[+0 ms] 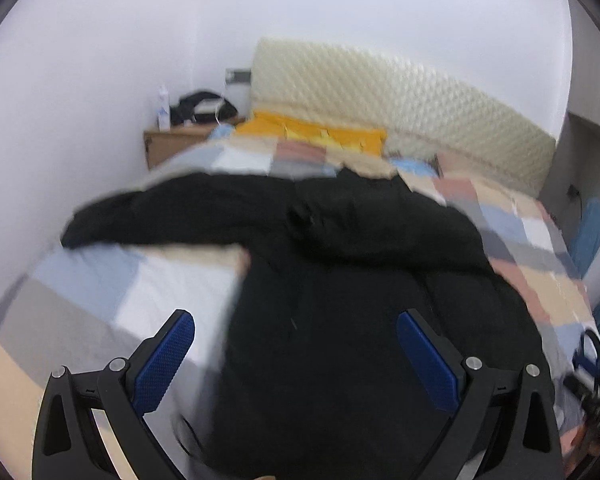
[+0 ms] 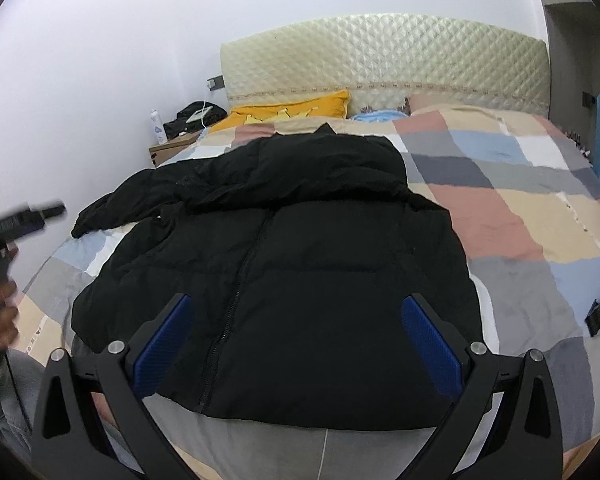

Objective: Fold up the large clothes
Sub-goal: 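Reach the left tool to the other sleeve cuff and close on it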

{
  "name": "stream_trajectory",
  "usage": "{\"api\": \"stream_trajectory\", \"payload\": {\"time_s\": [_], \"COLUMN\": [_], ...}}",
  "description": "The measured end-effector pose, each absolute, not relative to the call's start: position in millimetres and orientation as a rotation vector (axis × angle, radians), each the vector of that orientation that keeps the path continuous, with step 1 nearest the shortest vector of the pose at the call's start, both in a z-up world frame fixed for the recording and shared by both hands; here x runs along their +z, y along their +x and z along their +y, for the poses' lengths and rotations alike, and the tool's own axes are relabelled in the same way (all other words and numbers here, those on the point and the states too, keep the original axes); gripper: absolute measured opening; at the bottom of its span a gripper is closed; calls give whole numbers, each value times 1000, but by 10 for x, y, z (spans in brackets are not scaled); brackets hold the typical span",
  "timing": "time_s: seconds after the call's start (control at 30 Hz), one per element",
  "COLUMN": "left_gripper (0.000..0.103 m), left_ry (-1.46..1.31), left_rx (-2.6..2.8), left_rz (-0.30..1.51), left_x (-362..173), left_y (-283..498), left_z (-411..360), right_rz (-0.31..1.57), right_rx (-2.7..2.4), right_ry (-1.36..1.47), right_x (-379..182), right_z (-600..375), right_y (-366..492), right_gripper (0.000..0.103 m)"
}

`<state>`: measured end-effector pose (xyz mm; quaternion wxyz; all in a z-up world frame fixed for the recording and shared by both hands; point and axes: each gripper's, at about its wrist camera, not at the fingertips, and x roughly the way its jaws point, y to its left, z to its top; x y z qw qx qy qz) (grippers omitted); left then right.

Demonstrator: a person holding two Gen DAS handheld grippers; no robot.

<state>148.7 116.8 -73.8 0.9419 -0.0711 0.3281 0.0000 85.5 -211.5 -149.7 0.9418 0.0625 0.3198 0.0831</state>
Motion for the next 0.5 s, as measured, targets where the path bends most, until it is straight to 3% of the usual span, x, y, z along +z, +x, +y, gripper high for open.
{"api": "stream_trajectory", "payload": {"time_s": [0.27,0.5], "left_gripper": [102,102], "left_ry": [-308,-513], "left_rx": [93,214], "left_rz": [660,775], "left_x": [-595,-1327], "left_y": [2278,2978], "left_z": [2530,3895], "right_rz": [682,686], "right_rx": [148,100], "right_ry": [103,71], "right_x": [-1568,-1569], "right_z": [-2030,-1940], "right_y": [973,1048], "right_gripper": [103,103]}}
